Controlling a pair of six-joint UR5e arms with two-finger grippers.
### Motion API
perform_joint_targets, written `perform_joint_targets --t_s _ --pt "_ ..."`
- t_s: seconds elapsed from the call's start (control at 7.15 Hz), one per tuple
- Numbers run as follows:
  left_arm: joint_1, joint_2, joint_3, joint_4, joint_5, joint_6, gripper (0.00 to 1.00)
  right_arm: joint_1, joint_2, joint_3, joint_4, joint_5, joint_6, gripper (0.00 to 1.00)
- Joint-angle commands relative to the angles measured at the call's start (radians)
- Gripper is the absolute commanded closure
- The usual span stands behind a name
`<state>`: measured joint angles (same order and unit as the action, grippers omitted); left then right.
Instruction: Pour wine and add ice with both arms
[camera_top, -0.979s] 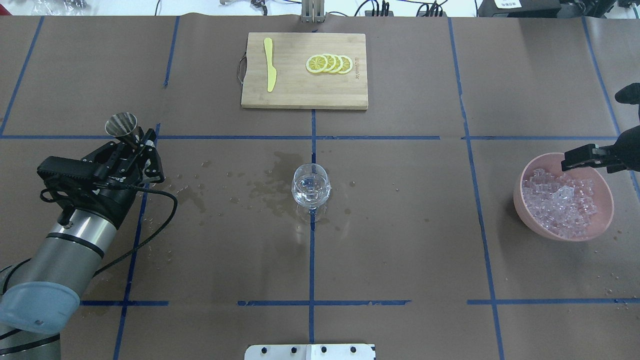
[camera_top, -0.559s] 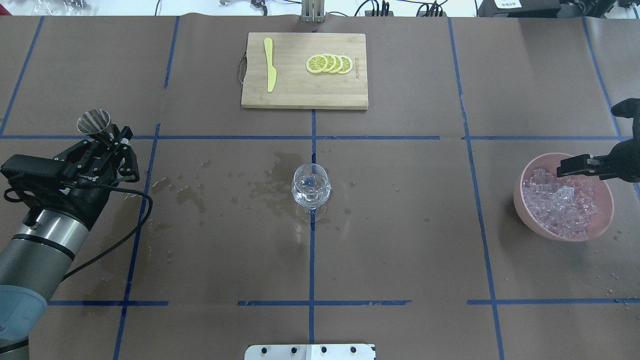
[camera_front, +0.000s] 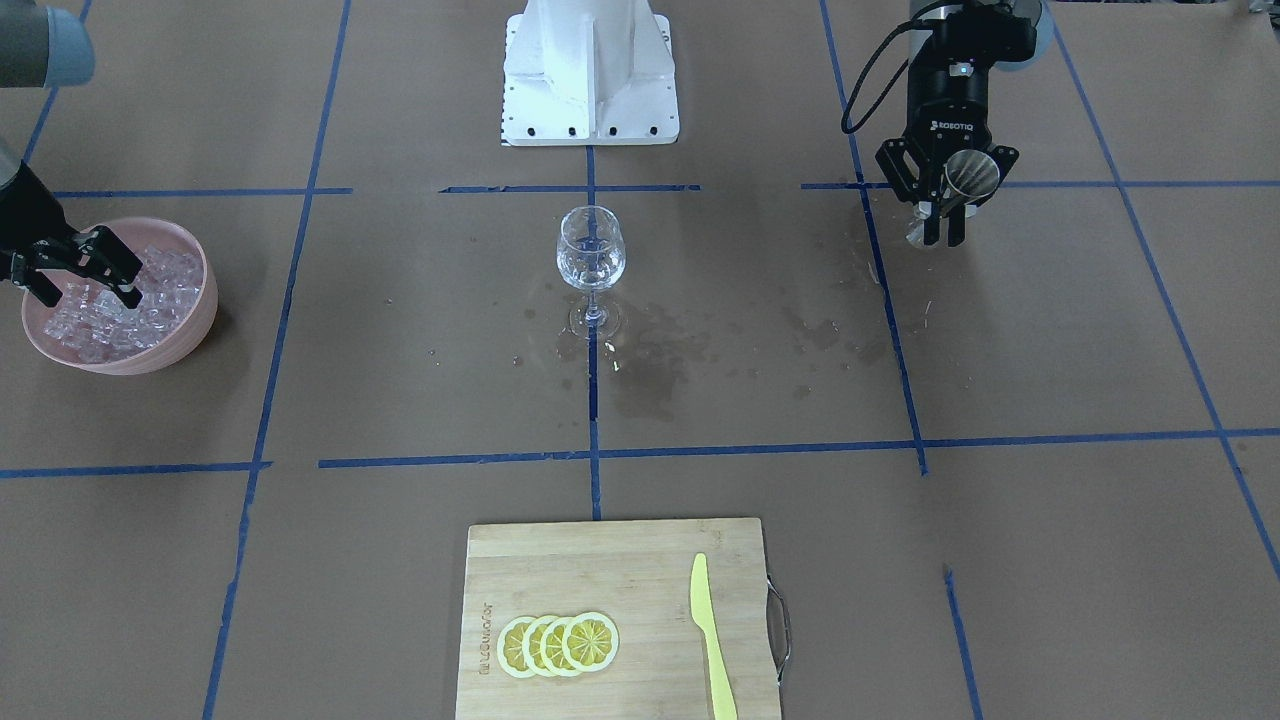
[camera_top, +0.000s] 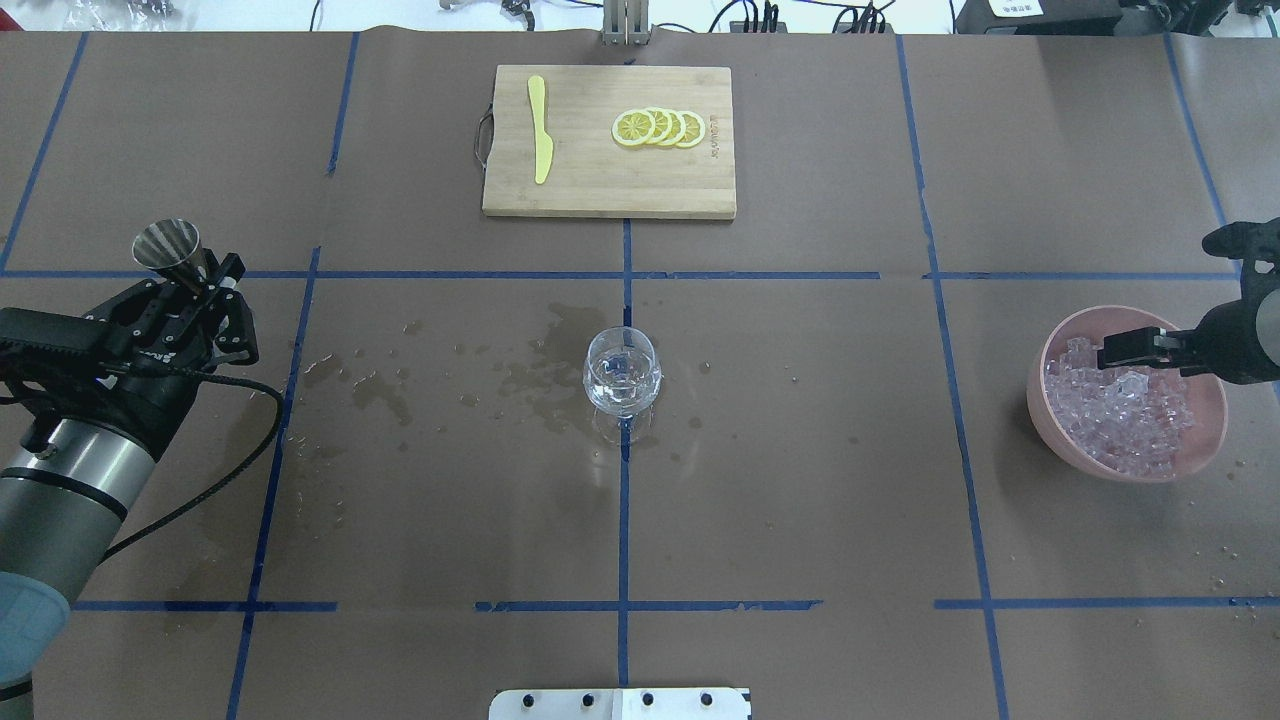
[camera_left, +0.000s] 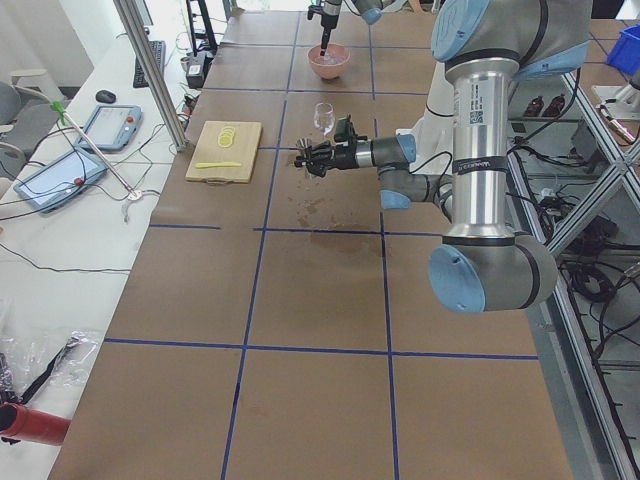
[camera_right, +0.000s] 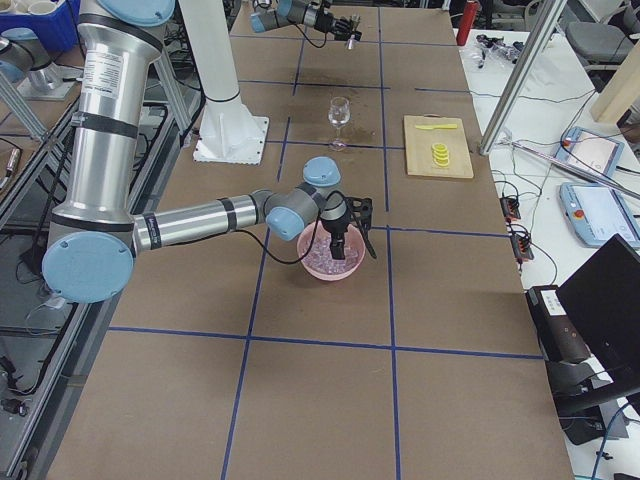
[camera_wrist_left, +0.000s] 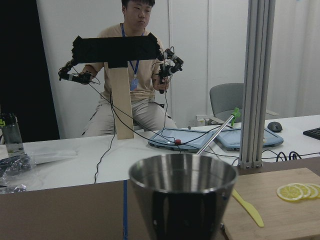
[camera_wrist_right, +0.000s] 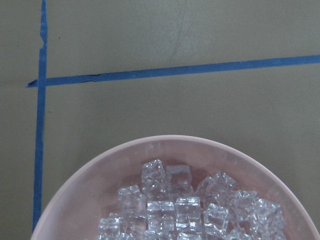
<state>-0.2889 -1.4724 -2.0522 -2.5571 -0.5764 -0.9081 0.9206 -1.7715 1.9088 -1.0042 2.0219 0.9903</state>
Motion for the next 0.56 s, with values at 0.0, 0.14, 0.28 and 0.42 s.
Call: perform_joint_targets --t_s 0.0,0.14,0.28,0.42 --pt "-0.002 0.001 -0.003 0.0 -0.008 0.0 1.0 -0.026 -0.008 0.0 0.001 0.0 0.014 0.04" --pt "-0.007 0.001 -0.005 0.0 -0.014 0.0 1.0 -0.031 -0.013 -0.002 0.001 0.0 0.016 0.1" --pt "-0.007 0.001 -0.011 0.0 -0.014 0.0 1.0 -0.032 -0.013 -0.002 0.001 0.0 0.016 0.19" --pt "-0.007 0.001 -0.011 0.0 -0.014 0.0 1.0 -0.031 -0.013 -0.007 -0.001 -0.002 0.016 0.23"
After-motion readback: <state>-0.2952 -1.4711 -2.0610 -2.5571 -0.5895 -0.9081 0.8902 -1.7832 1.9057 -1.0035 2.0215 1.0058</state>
